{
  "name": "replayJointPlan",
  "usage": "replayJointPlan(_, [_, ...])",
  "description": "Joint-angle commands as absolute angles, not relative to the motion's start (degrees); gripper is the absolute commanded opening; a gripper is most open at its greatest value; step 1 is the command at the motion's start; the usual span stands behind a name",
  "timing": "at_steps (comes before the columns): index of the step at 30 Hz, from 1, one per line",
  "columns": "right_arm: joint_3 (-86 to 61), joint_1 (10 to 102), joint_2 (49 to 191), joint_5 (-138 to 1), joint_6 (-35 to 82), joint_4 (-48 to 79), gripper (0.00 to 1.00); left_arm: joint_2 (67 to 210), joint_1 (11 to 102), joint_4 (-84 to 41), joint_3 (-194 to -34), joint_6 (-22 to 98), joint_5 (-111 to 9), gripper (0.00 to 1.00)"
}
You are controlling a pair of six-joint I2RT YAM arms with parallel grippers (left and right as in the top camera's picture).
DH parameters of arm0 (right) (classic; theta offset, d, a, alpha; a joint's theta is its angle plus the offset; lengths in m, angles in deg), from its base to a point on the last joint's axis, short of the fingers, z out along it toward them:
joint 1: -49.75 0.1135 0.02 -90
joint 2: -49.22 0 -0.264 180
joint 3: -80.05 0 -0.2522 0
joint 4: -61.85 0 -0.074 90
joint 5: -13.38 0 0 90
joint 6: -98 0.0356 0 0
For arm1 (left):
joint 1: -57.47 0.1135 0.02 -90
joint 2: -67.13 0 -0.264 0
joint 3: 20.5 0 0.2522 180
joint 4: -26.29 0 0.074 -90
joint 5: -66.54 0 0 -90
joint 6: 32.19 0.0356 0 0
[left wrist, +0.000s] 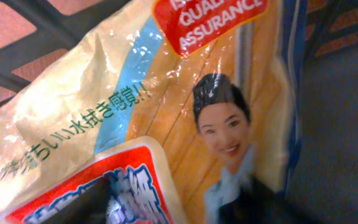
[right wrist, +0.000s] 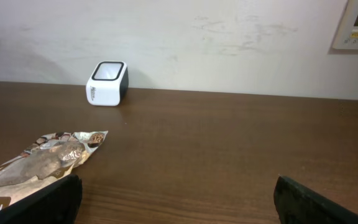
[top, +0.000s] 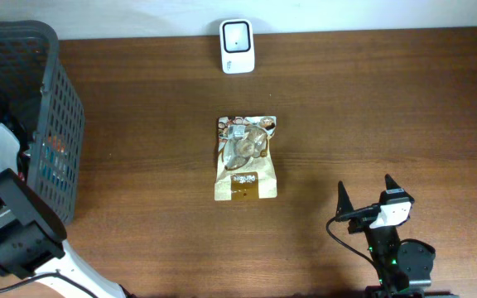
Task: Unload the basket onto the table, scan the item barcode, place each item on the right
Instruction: 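Reach the left gripper into the basket and grasp the yellow-blue package, then carry the yellow-blue package out and drop it beside the brown bag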
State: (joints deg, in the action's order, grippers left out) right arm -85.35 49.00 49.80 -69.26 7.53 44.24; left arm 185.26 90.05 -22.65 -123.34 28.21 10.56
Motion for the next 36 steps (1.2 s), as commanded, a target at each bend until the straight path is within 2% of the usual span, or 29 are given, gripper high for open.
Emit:
replayJointPlan(1, [-85.87, 49.04, 49.43, -69.59, 7.60, 44.13, 0.98, 184.42, 91.67, -23.09, -122.46, 27.88, 9.97, 0.43])
replayJointPlan(5, [-85.87, 49.04, 49.43, -69.59, 7.57, 44.13, 0.98, 184.29, 91.67, -23.11, -122.46, 27.88, 9.97, 0.00])
replayJointPlan(16, [-85.87, 49.04, 49.43, -69.59, 7.57, 44.13, 0.98, 172.43, 91.23, -21.80, -122.46, 27.86, 8.24, 0.00])
replayJointPlan(26, [-85.87, 49.04, 49.43, -69.59, 7.57, 44.13, 0.98, 155.40, 90.97, -19.81, -122.48, 27.83, -7.87, 0.00])
replayJointPlan(36, [-85.87, 49.04, 49.43, -69.59, 7.60, 44.13, 0.98, 135.29, 85.20, -13.89, -122.46, 27.86, -29.94, 0.00])
